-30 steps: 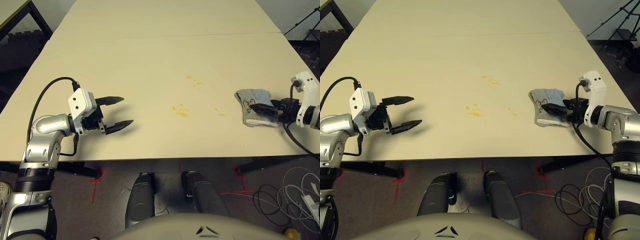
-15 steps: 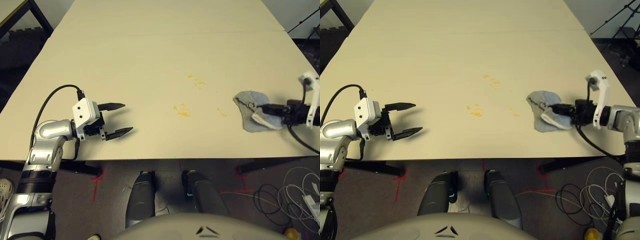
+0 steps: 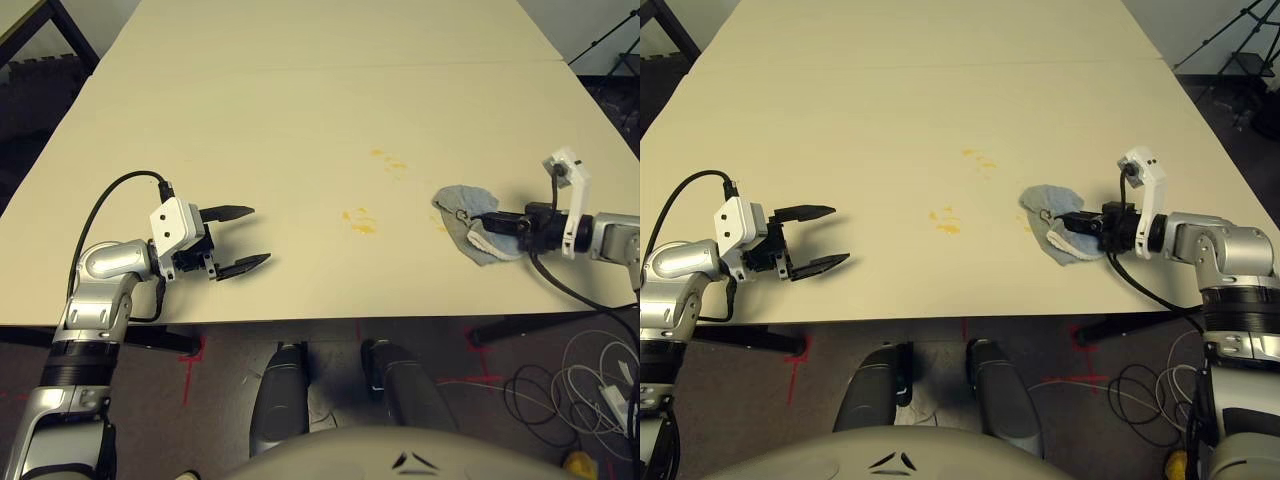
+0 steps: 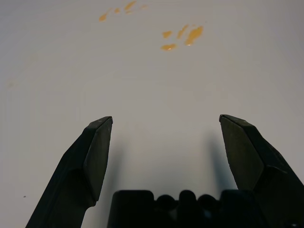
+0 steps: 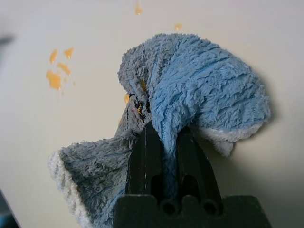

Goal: Wipe the water off the table with a rag.

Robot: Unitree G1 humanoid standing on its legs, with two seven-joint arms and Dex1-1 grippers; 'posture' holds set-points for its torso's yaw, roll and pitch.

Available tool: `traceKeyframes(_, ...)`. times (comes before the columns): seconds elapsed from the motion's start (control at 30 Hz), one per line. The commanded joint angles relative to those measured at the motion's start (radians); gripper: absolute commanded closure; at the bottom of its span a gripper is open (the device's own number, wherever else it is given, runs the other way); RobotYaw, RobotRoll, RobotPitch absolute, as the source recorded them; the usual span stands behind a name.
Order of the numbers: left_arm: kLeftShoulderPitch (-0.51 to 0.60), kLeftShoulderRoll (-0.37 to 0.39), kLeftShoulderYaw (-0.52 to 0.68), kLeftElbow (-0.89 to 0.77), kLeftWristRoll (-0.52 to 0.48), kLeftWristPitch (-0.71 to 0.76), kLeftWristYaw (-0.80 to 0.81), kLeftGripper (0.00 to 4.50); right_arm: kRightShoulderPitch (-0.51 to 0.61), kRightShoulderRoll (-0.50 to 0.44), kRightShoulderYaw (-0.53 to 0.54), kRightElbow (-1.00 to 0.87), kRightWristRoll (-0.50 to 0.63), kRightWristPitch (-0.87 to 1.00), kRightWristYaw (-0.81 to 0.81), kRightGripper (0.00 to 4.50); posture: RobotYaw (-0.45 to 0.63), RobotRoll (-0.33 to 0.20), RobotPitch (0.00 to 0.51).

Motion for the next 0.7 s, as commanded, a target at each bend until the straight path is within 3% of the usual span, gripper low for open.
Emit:
traceKeyframes(0.03, 0.003, 0.003, -0.01, 0.01, 0.015, -0.006, 0.005, 0.0, -0.023, 0.076, 0.058, 0.039, -0.025, -0.021, -0.05, 4.48, 0.22, 0.0, 0.171)
traceKeyframes(0.23, 0.004, 0.0, -0.01, 0.008, 0.016, -0.007, 0.016, 0.0, -0.03, 0.157, 0.114, 0.016, -0.039, -0.016, -0.05, 4.48, 0.23, 0.0, 0.168)
traceKeyframes(0.53, 0.017, 0.005, -0.004, 0.003, 0.016, -0.012, 0.025, 0.0, -0.094, 0.114, 0.082, 0.124, -0.07, -0.07, -0.047, 4.48, 0.24, 0.0, 0.166)
traceKeyframes(0.7, 0.015, 0.001, -0.007, 0.006, 0.018, -0.013, 0.027, 0.0, -0.092, 0.182, 0.135, 0.058, -0.051, -0.033, -0.044, 4.48, 0.24, 0.0, 0.165)
